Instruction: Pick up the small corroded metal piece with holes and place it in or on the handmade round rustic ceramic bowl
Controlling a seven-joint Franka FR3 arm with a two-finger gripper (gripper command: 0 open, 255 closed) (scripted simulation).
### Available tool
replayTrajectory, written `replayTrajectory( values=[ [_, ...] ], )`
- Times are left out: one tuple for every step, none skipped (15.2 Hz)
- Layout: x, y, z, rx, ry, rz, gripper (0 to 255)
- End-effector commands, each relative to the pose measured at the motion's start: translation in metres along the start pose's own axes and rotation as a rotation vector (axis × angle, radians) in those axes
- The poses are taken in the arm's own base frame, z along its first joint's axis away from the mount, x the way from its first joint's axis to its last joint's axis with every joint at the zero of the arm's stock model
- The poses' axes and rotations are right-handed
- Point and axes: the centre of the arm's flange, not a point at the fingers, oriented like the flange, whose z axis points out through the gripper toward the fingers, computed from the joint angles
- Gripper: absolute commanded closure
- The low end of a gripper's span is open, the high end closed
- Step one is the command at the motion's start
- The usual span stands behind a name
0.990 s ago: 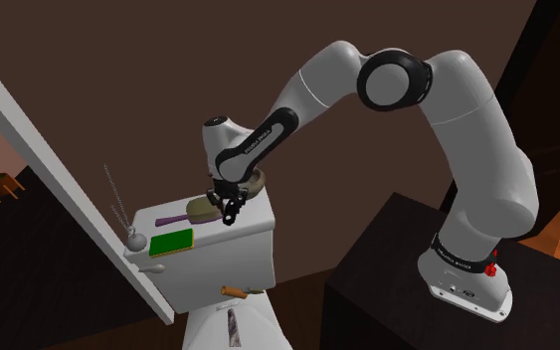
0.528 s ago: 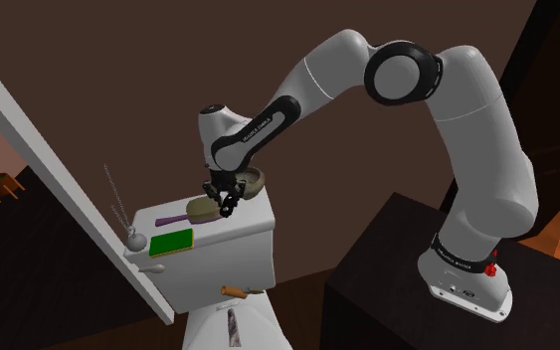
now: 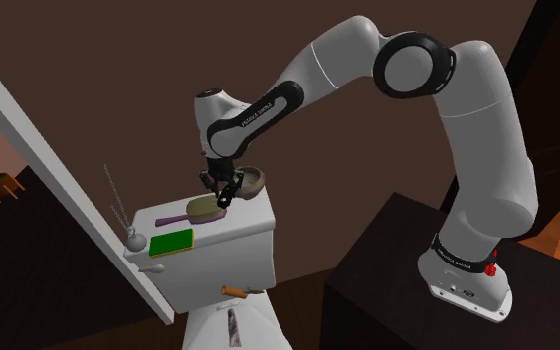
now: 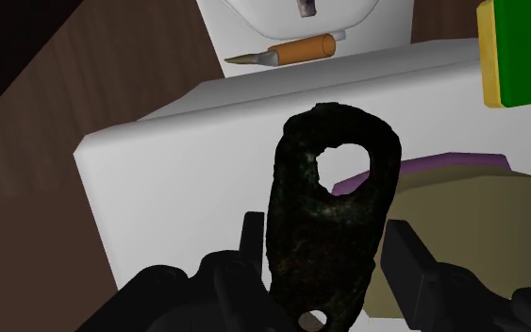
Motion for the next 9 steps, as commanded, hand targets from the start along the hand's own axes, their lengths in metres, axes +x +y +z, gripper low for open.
replayTrajectory(
  values=[
    [-0.001,0.0,-0.011,0.0,0.0,0.0,255],
    [-0.001,0.0,-0.016,0.0,0.0,0.0,255],
    [-0.001,0.0,-0.021,0.0,0.0,0.0,255],
    [-0.001,-0.001,-0.027,0.0,0.0,0.0,255],
    [-0.002,-0.001,-0.032,0.0,0.0,0.0,255],
    [-0.002,-0.002,-0.037,0.0,0.0,0.0,255],
    [-0.002,-0.002,-0.042,0.0,0.0,0.0,255],
    [-0.002,-0.002,-0.048,0.0,0.0,0.0,255],
    [-0.002,-0.003,-0.053,0.0,0.0,0.0,255]
  ],
)
